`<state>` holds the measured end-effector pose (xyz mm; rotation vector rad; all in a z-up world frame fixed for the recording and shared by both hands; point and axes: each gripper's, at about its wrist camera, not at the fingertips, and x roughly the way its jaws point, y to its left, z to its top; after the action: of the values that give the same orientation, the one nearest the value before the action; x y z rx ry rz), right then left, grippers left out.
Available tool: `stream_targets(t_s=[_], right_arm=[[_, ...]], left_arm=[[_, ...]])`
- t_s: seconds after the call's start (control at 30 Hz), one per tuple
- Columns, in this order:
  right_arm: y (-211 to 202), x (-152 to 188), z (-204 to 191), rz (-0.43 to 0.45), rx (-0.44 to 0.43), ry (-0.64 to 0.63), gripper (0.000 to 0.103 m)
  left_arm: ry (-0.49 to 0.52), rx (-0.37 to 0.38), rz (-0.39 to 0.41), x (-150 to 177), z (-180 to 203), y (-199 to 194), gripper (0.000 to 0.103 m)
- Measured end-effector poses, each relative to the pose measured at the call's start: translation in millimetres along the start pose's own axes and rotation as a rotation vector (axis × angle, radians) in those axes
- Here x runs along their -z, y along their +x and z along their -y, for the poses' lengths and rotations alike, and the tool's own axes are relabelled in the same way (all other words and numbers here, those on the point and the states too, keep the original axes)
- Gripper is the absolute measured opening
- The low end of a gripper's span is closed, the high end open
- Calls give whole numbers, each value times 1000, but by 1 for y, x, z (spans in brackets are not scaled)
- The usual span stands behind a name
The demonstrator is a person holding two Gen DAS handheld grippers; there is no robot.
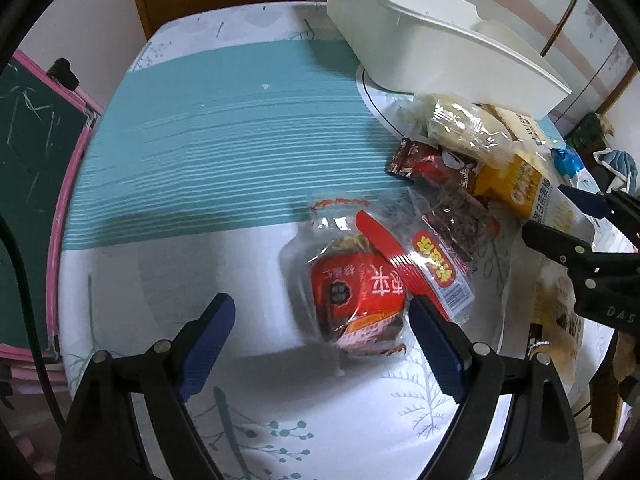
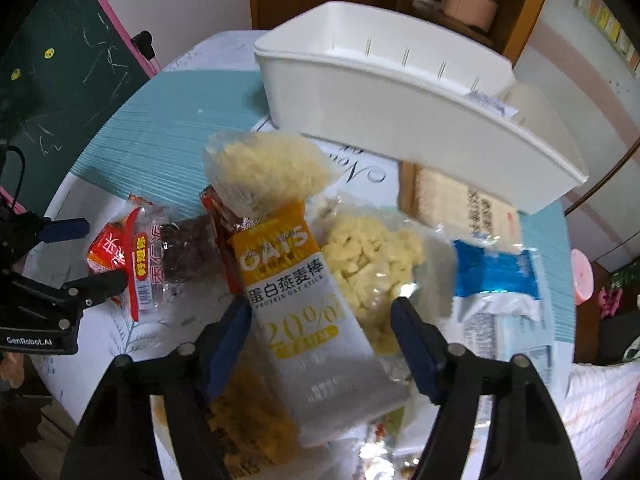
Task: Organize snacks
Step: 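Grasp the red round bread bag with left tool while right tool grasps orange OATS bar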
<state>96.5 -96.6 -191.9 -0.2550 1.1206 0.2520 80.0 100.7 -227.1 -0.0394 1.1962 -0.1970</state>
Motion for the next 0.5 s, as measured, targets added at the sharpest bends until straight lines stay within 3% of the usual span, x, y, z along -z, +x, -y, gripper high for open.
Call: stream_targets(t_s=[0.07,0.13,0.2,0.3,0.33,0.5], right_arm=[[0,0,-4,11,25,-22,69],[-2,1,-7,25,61,-46,53],[-1,2,-8,28,86,-60,46],[-4,4,-1,39,76,-39,40],[-4,4,1,39,70,-30,40],[-8,4,14,35,22,24,40]], left_arm=[[0,-4,0,-1,1,3,88],[8,-18,0,-3,3,5,87],[15,-37,0,-3,5,6,83],[54,-79,13,-4,12,6,61],[69,-79,20,-4,14,5,49],[65,-76,16,-3,15,1,44]])
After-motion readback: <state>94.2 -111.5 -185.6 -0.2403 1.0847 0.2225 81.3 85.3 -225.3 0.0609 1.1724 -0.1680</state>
